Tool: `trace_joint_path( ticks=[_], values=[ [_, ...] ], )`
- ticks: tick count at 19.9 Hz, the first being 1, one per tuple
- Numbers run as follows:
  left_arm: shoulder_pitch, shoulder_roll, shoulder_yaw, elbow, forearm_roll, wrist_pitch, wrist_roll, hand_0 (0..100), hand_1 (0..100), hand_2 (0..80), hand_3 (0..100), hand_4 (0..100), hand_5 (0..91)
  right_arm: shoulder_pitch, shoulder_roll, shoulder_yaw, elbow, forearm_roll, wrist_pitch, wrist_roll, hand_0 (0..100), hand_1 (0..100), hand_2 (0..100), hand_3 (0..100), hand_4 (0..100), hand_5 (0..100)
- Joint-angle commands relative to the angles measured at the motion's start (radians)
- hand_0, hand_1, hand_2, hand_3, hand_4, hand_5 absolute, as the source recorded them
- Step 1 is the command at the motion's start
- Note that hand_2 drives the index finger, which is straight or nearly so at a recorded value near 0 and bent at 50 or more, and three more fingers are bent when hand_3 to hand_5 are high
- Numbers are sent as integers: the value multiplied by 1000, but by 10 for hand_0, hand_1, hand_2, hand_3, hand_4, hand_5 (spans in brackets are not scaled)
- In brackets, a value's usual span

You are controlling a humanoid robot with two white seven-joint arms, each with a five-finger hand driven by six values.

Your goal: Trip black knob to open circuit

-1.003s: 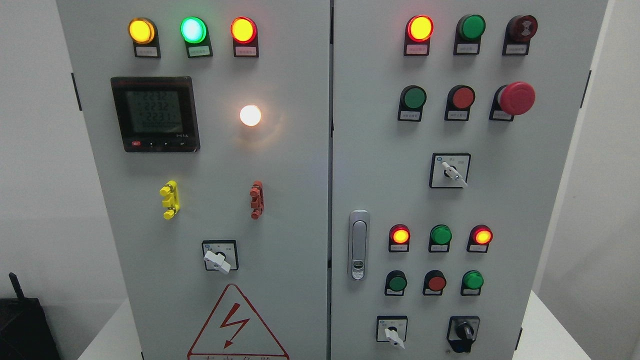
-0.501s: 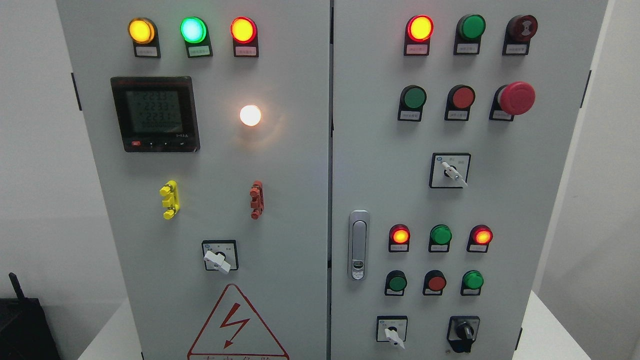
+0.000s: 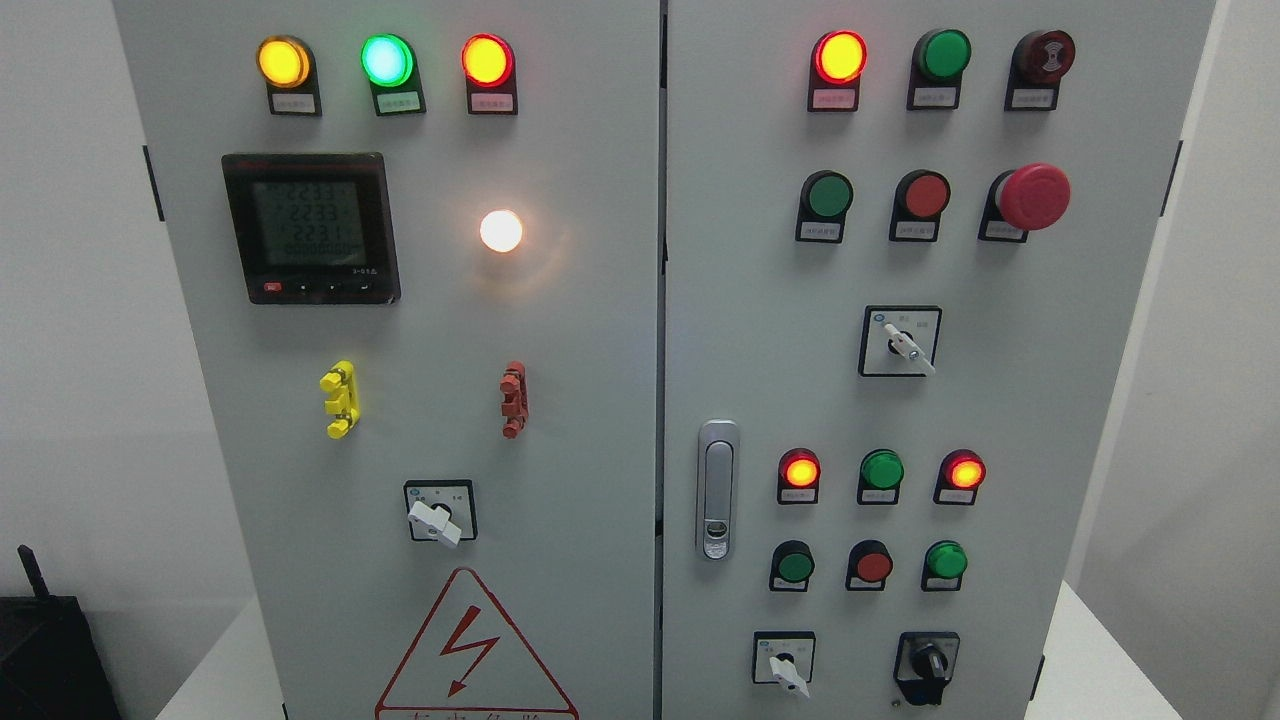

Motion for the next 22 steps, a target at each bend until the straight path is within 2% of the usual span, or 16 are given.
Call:
trace_joint_path(
  ticks=[1, 3, 5, 6, 7, 9, 10, 12, 16, 18, 22],
  values=[
    [0, 0, 0, -25, 0, 0, 0, 120, 389, 0, 0, 0, 0, -3, -26, -51, -126, -4, 0, 1, 0, 0, 0, 170, 94, 0],
    [0, 0, 0, -25, 0, 0, 0, 120, 389, 0, 0, 0, 0, -5, -26, -51, -135, -12, 0, 1, 0, 0, 0, 278, 222, 24],
    [0, 0, 0, -25, 0, 0, 0, 120, 389, 0, 0, 0, 0, -5, -26, -51, -148, -24, 2, 1, 0, 0, 0, 330, 277, 60],
    [0, 0, 0, -25, 0, 1, 0, 120, 389, 0, 0, 0, 0, -5, -28, -51, -153, -24, 2, 1, 0, 0, 0, 390, 331, 100],
    [0, 0, 0, -27, 0, 0, 0, 120, 389, 0, 0, 0, 0, -6, -28, -51, -155, -24, 2, 1, 0, 0, 0, 399, 336, 110],
    [0, 0, 0, -25, 0, 0, 0, 120, 389, 0, 0, 0, 0, -14, -28, -49, -161, -24, 3, 2, 0, 0, 0, 568, 444, 209],
    [0, 0, 0, -25, 0, 0, 0, 120, 389, 0, 0, 0, 0, -18, -28, -49, -159, -24, 5, 2, 0, 0, 0, 574, 450, 219],
    [0, 0, 0, -25, 0, 0, 0, 120, 389, 0, 0, 0, 0, -31, -26, -48, -158, -26, 8, 4, 0, 0, 0, 652, 513, 301],
    [0, 0, 0, -25, 0, 0, 0, 120, 389, 0, 0, 0, 0, -58, -26, -48, -158, -59, 62, 4, 0, 0, 0, 742, 614, 437],
    [0, 0, 0, -25, 0, 0, 0, 120, 389, 0, 0, 0, 0, -66, -26, -48, -158, -59, 63, 4, 0, 0, 0, 799, 716, 538],
    [0, 0, 0, -25, 0, 0, 0, 120, 389, 0, 0, 0, 0, -83, -26, -46, -156, -59, 75, 4, 0, 0, 0, 888, 821, 667]
  ],
)
